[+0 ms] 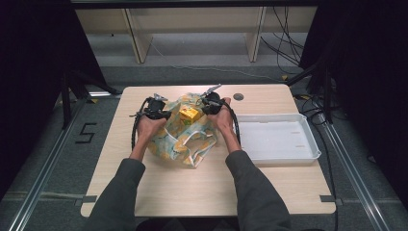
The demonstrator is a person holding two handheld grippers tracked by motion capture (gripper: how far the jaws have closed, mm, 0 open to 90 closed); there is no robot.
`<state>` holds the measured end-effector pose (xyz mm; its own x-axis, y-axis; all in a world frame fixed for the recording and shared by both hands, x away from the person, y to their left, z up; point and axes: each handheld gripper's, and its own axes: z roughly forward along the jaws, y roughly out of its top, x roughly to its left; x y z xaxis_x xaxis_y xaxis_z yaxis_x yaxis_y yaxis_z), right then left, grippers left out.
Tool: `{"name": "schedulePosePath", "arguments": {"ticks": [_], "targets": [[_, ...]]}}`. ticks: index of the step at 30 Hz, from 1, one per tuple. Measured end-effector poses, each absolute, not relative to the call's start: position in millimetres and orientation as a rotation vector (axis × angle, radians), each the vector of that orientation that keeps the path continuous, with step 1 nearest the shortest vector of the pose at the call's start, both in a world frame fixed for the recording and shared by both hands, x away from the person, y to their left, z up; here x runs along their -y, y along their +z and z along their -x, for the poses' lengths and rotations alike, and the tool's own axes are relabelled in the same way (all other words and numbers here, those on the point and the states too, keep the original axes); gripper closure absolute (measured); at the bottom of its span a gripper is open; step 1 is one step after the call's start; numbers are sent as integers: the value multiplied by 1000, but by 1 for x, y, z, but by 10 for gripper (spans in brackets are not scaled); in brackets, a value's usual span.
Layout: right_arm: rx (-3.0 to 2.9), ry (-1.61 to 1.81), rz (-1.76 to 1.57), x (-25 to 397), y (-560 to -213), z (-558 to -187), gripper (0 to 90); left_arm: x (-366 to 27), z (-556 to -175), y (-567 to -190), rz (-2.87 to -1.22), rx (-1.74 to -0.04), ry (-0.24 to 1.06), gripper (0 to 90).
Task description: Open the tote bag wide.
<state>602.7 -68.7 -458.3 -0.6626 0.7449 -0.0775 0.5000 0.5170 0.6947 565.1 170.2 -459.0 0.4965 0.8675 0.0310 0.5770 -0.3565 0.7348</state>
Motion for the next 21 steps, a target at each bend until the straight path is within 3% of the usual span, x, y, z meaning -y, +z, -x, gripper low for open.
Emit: {"name": "schedulePosePath", "arguments": {"ticks": [9, 17, 20, 21], "targets": [[-2451, 879, -1028, 72, -462, -605, 900, -180, -549, -429, -2086, -1057, 597, 663], [-2463, 841, -1042, 76, -466, -608, 900, -167, -538, -425, -2200, -952, 544, 605], [-2467, 817, -1130, 75, -463, -606, 900, -161, -542, -436, -2260, -971, 575, 624], [-2481, 826, -1087, 77, -465, -607, 900, -160, -546, -442, -2292, -1003, 596, 724]]}}
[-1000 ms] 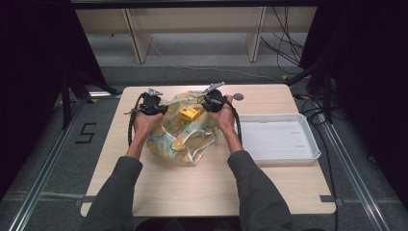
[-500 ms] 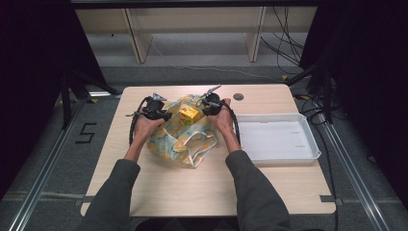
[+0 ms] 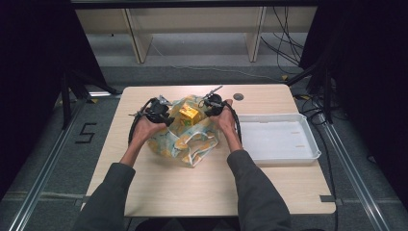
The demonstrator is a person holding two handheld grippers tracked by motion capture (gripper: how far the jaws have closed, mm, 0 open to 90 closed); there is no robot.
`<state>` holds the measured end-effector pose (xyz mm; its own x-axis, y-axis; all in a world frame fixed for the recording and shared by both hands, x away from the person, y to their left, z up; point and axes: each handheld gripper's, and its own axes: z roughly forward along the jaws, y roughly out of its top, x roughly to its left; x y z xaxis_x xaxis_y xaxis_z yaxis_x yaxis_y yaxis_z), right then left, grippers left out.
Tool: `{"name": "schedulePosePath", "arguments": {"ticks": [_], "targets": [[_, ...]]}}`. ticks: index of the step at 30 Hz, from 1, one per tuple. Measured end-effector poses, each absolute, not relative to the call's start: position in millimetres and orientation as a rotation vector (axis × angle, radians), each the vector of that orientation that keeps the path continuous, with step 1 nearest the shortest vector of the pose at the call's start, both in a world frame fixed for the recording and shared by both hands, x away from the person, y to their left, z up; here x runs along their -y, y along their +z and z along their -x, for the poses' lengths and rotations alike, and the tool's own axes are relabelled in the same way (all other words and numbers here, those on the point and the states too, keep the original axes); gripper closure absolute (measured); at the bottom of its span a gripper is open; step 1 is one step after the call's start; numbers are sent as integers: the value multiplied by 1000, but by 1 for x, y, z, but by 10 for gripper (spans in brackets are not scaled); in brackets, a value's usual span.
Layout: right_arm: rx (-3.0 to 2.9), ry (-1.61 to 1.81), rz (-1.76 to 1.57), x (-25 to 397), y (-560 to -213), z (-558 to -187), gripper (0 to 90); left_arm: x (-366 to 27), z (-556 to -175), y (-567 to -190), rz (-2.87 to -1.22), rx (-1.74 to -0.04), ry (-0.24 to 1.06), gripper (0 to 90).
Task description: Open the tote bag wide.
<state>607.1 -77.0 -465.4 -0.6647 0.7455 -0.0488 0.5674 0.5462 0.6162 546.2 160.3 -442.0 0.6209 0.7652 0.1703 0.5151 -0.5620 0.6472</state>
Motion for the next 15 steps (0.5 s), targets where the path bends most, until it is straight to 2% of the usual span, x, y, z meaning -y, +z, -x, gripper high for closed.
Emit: {"name": "schedulePosePath", "arguments": {"ticks": [1, 2, 3, 6, 15], "targets": [[-2481, 826, -1087, 77, -465, -607, 900, -160, -546, -442, -2292, -1003, 596, 773], [-2488, 822, -1080, 78, -466, -607, 900, -160, -548, -445, -2303, -1027, 603, 773], [-2486, 813, -1081, 79, -467, -608, 900, -162, -551, -448, -2316, -1050, 612, 816], [-2485, 815, -1099, 82, -466, -607, 900, -168, -555, -455, -2321, -1139, 609, 870], [-2510, 751, -1103, 79, -470, -605, 897, -172, -559, -471, -2355, -1193, 590, 868]]}}
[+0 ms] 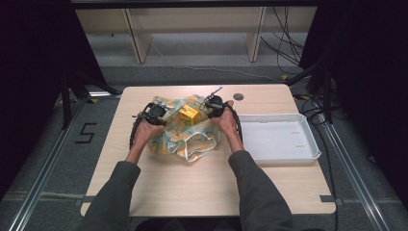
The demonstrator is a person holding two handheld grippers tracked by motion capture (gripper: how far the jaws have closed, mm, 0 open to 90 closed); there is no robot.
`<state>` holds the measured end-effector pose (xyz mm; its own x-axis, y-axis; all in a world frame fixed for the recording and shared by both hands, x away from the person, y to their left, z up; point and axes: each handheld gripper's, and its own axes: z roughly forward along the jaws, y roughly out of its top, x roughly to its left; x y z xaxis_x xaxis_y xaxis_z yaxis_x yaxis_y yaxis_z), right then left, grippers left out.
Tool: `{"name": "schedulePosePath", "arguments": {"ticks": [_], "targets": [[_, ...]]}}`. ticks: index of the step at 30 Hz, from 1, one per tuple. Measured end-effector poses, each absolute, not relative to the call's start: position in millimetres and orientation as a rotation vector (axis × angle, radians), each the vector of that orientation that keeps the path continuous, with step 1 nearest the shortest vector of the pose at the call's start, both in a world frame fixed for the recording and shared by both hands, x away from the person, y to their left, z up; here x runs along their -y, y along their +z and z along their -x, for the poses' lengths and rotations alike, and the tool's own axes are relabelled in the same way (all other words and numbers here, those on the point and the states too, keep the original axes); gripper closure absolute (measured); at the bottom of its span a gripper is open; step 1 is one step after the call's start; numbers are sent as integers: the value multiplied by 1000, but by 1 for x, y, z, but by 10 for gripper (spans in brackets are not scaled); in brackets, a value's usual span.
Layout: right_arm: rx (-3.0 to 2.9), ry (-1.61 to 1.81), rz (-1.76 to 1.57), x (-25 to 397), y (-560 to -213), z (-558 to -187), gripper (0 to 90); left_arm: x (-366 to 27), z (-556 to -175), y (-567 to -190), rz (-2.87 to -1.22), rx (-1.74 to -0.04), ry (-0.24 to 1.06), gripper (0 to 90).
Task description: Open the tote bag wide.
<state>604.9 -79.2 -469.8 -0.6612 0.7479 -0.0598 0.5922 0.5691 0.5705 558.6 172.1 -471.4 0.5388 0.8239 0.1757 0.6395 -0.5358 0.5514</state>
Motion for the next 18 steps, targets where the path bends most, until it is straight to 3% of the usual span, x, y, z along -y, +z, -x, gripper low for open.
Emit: {"name": "schedulePosePath", "arguments": {"ticks": [11, 18], "targets": [[-2521, 739, -1073, 83, -472, -606, 841, -181, -555, -481, -2406, -1196, 586, 870], [-2460, 833, -1128, 89, -462, -604, 687, -185, -550, -478, -2398, -1189, 585, 857]]}}
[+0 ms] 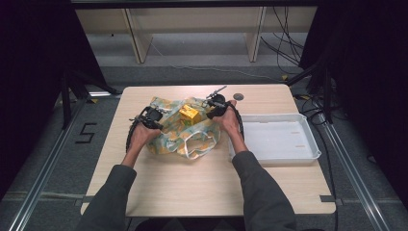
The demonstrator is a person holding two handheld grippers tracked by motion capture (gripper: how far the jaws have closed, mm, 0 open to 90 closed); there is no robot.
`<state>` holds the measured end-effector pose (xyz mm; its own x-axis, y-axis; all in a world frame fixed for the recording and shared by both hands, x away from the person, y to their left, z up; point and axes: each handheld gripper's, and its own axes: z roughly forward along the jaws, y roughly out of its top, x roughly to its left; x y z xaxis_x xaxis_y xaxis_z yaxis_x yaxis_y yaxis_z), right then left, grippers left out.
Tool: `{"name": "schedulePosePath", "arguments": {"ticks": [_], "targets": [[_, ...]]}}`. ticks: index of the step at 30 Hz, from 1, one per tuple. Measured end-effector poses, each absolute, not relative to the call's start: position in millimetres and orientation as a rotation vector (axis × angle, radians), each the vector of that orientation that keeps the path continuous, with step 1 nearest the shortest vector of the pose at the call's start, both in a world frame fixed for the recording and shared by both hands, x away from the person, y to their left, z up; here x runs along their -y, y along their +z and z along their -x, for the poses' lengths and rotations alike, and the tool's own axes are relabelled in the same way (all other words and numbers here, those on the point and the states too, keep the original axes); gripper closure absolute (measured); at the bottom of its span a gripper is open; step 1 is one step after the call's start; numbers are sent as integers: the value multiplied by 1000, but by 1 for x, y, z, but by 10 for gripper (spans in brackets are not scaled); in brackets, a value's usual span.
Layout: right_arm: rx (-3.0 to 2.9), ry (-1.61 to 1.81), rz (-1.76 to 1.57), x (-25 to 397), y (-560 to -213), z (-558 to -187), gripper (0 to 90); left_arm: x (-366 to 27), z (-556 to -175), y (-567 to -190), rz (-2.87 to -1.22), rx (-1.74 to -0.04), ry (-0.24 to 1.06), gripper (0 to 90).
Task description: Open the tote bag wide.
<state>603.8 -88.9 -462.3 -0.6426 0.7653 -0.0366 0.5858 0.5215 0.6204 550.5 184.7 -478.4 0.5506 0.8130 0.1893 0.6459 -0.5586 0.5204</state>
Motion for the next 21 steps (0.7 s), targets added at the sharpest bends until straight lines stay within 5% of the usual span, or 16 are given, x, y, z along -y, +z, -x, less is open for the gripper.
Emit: {"name": "schedulePosePath", "arguments": {"ticks": [11, 21], "targets": [[-2344, 1212, -1044, 100, -415, -585, 505, -192, -540, -457, -2210, -1231, 593, 607], [-2420, 1286, -975, 86, -404, -572, 402, -200, -506, -424, -2070, -1189, 551, 476]]}}
